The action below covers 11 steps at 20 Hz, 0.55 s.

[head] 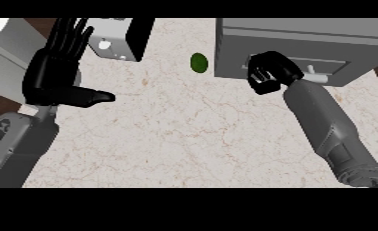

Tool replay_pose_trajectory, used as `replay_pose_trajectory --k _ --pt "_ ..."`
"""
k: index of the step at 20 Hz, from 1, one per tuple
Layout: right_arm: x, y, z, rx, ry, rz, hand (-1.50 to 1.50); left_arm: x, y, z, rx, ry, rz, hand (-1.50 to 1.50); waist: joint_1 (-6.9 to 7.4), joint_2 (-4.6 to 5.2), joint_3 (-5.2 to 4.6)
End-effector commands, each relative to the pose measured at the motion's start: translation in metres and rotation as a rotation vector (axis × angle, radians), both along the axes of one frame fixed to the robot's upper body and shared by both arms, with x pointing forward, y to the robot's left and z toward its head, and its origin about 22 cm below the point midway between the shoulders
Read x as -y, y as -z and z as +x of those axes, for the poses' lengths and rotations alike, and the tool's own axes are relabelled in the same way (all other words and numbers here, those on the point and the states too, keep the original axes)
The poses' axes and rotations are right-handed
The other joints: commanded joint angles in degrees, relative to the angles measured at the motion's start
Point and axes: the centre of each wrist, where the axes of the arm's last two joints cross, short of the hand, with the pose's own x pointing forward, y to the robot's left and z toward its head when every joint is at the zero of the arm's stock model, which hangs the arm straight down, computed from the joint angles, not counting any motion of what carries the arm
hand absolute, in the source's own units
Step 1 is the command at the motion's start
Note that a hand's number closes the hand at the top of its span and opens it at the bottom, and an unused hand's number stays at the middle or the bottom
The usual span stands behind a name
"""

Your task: Pick up the cup, place it into the drawer and close the drawer

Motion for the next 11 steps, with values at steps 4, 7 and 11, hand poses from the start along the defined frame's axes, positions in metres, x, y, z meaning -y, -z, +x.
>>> replay_pose_trajectory --k 4,7,11 --pt "0.03 -0.036 0.018 0.053 0.165 0.04 1.5 0.01 0.006 -0.001 -0.013 0.033 -0.015 -1.5 1.37 2.19 0.51" --pt "0.037 -0.049 0.022 0.078 0.19 0.055 1.5 0.004 0.003 -0.001 -0.022 0.046 -0.013 -1.5 2.21 2.29 0.51" --pt "0.05 -0.053 0.021 0.083 0.181 0.075 1.5 0.011 0.013 -0.002 -0.019 0.037 -0.031 -1.5 1.68 2.31 0.48"
